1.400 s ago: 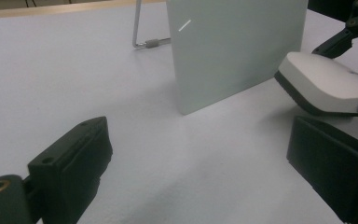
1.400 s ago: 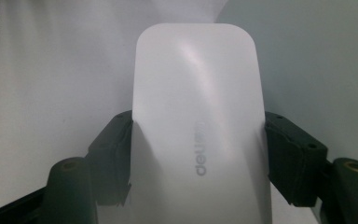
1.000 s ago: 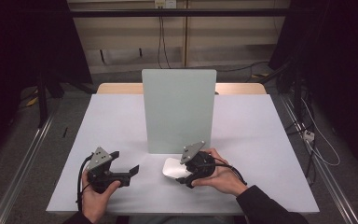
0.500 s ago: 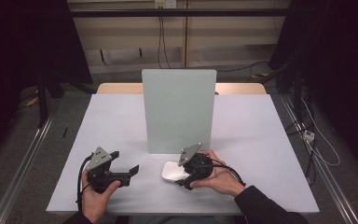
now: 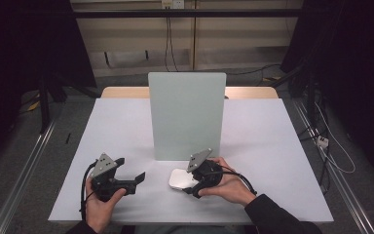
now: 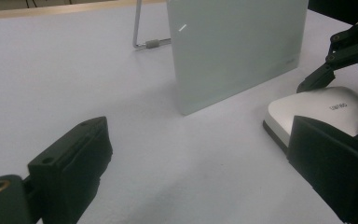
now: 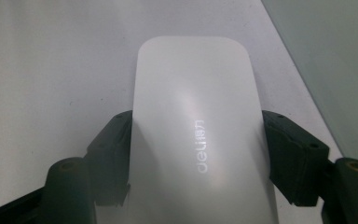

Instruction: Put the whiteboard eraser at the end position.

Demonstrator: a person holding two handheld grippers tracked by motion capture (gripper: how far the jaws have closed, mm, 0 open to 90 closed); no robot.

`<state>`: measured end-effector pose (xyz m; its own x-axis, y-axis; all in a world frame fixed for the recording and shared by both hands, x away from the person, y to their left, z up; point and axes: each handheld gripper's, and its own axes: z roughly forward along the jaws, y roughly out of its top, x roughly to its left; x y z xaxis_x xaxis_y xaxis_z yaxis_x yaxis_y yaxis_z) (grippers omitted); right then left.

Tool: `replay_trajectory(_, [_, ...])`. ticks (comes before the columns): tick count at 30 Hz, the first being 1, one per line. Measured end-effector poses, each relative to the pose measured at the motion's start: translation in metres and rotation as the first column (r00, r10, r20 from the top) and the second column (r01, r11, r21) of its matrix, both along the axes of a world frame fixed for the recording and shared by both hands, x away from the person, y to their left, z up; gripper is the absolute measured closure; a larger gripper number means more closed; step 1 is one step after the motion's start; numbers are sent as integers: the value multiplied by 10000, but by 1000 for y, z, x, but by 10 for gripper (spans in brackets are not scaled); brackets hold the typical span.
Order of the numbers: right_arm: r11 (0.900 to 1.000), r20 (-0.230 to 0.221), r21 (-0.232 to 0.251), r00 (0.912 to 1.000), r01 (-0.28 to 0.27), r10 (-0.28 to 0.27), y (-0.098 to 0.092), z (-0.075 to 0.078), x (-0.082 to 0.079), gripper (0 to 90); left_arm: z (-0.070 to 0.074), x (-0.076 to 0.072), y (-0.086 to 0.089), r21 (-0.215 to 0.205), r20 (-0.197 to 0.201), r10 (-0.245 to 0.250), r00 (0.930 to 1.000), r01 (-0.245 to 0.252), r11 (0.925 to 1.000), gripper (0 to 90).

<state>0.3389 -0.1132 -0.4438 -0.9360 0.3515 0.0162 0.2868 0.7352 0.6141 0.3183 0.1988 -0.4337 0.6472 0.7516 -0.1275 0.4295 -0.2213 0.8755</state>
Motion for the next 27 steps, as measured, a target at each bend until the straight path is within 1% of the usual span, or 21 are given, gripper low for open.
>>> replay_trajectory(4, [9999, -119, 141, 9999, 92, -90, -1, -1, 1, 300, 0, 0, 0, 83, -32, 27, 10000, -27, 10000, 61])
replay_trajectory(5, [9998, -157, 175, 9998, 130, -128, -1, -1, 1, 297, 0, 0, 0, 33, -49, 21, 10000, -21, 10000, 61])
replay_trajectory(6, [9996, -222, 207, 9996, 171, -167, -2, -2, 1, 288, -1, 1, 0, 101, -47, 27, 10000, -27, 9999, 61])
replay_trajectory(9, [9991, -352, 249, 9988, 352, -344, -4, -3, 2, 215, -1, 1, 0, 75, -104, 52, 9999, -52, 10000, 61])
replay_trajectory(12, [9966, -308, 519, 9975, 644, -629, -8, -1, 3, 154, -2, 2, 0, -27, -140, 85, 9999, -85, 10000, 61])
replay_trajectory(14, [9931, -371, 879, 9965, 777, -746, -10, 2, 4, 132, -2, 2, 0, 9, -157, 95, 9998, -95, 10000, 61])
replay_trajectory(16, [9897, -340, 996, 9944, 1027, -998, -13, 4, 5, 94, -2, 2, 0, 18, -141, 101, 9998, -101, 9999, 61])
replay_trajectory(18, [9836, -361, 1284, 9918, 1266, -1229, -15, 6, 4, 94, -2, 2, 0, -8, -103, 120, 9999, -120, 9999, 61])
replay_trajectory(20, [9794, -199, 1413, 9896, 1442, -1428, -18, 8, 3, 87, -2, 2, 1, 25, -104, 174, 9998, -173, 9998, 61])
replay_trajectory(21, [9753, -122, 1592, 9881, 1534, -1534, -20, 9, 2, 85, -2, 2, 2, 70, -84, 174, 9998, -173, 9998, 59])
replay_trajectory(22, [9705, -88, 1749, 9859, 1660, -1670, -23, 10, 2, 78, -2, 2, 2, -33, -113, 208, 9997, -209, 9998, 55])
replay_trajectory(23, [9636, -58, 1871, 9811, 1911, -1935, -25, 11, 1, 75, -1, 2, 3, -14, -112, 168, 9998, -168, 9999, 53])
replay_trajectory(24, [9567, -31, 1983, 9762, 2132, -2169, -28, 12, 2, 81, -1, 1, 3, -47, -44, 240, 9997, -240, 9997, 49])
replay_trajectory(25, [9486, -52, 2145, 9714, 2328, -2372, -31, 12, 2, 82, -1, 1, 3, -23, -38, 226, 9997, -226, 9997, 44])
replay_trajectory(26, [9386, -90, 2313, 9653, 2559, -2610, -34, 13, 2, 81, 0, 1, 3, -104, -10, 195, 9998, -195, 9998, 40])
replay_trajectory(27, [9289, -58, 2441, 9583, 2783, -2856, -37, 14, 2, 81, 0, 0, 3, -69, 14, 237, 9997, -237, 9997, 39])
